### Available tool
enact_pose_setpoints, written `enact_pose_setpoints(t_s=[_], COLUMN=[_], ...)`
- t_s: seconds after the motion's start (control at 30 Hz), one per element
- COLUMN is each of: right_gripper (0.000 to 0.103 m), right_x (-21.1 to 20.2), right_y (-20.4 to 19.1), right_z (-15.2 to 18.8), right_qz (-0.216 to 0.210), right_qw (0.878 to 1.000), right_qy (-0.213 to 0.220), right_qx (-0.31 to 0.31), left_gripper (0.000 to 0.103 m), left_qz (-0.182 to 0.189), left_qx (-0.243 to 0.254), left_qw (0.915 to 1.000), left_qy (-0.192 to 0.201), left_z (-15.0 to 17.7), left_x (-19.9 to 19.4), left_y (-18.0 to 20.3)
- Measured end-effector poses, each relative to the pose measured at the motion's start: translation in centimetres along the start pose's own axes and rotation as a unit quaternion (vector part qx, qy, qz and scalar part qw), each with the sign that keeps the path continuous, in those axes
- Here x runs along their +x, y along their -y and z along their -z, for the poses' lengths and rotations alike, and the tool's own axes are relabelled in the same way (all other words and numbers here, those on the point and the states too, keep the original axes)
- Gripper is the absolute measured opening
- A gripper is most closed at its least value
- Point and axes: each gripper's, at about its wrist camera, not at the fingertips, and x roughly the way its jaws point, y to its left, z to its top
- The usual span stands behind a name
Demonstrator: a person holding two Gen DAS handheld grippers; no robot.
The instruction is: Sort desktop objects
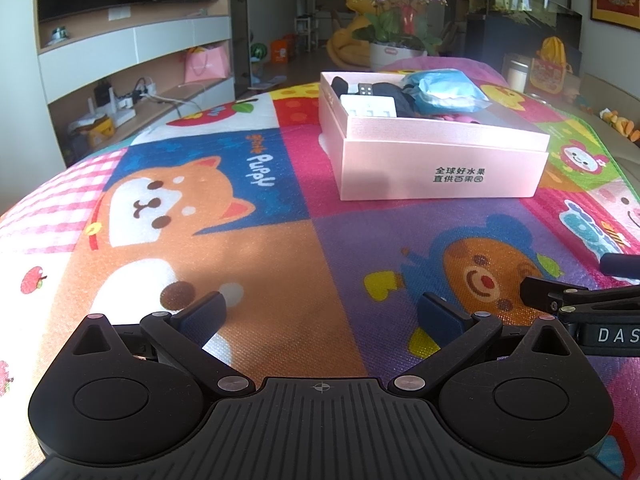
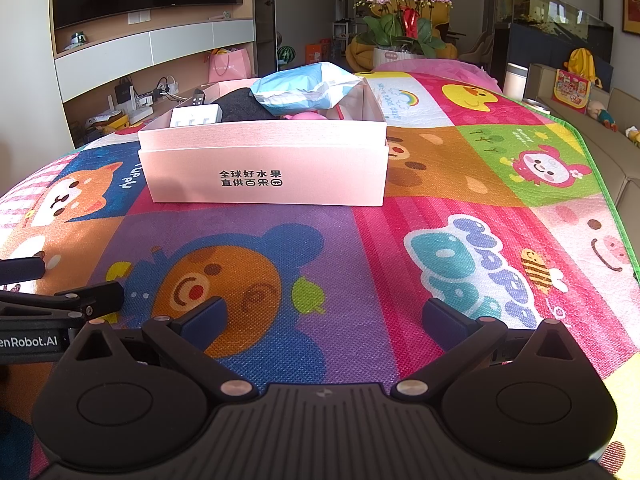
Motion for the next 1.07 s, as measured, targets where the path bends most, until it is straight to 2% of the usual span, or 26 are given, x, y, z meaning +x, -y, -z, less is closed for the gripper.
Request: enact_pose_setpoints(t_s=[0.33,1.07], right_gripper=[0.103,0.103], right_x=[0.05,0.03], right_y=[0.02,0.00], right_z=[-0.08,-0.05], right_qz=[0.000,0.000], right_qw=[1.000,1.000], right_qy=[0.000,0.000], right_qx=[0.000,0.000], left_gripper=[0.103,0.103], left_qz=[0.011,0.004], left_qx=[0.007,0.001], left_qw=[0.9998,0.9999], left_qy=[-0.011,-0.014], left_z=[-0.08,-0.19], left_x=[-0.10,0.02], left_y=[0.04,0.11])
